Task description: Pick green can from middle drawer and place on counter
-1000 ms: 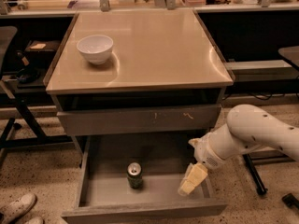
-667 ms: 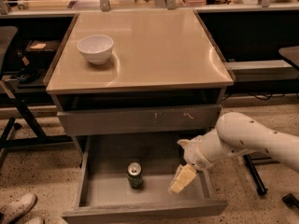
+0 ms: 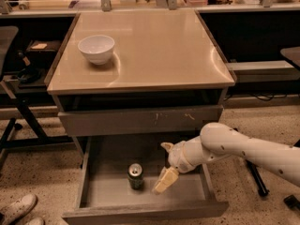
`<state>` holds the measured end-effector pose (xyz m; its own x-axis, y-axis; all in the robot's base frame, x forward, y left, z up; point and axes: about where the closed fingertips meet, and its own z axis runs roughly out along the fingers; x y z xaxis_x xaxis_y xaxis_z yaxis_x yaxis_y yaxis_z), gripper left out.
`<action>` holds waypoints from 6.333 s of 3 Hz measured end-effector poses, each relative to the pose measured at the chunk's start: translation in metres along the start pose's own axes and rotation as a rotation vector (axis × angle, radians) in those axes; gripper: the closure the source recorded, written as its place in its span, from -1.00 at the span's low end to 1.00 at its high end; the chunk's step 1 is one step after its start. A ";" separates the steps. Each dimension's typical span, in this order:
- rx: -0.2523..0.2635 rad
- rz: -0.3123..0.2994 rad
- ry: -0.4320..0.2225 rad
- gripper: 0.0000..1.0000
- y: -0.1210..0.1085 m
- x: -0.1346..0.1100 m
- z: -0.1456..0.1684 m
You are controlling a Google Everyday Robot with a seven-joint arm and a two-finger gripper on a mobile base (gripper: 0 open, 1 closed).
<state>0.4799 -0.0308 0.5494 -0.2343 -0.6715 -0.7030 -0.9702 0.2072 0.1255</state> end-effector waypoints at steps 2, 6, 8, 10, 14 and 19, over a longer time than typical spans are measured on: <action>-0.001 -0.011 -0.007 -1.00 0.000 0.008 0.027; 0.098 -0.034 -0.143 -1.00 -0.041 0.021 0.126; 0.088 -0.001 -0.188 -1.00 -0.050 0.023 0.155; 0.092 0.037 -0.188 -0.63 -0.048 0.023 0.162; 0.163 0.059 -0.192 1.00 -0.027 -0.015 0.116; 0.348 0.066 -0.238 1.00 -0.022 -0.113 -0.024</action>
Offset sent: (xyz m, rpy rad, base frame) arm 0.0046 0.0363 -0.0645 0.0110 -0.0411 0.0144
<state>0.5258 0.0233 0.6428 -0.2345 -0.4740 -0.8487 -0.8654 0.4994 -0.0399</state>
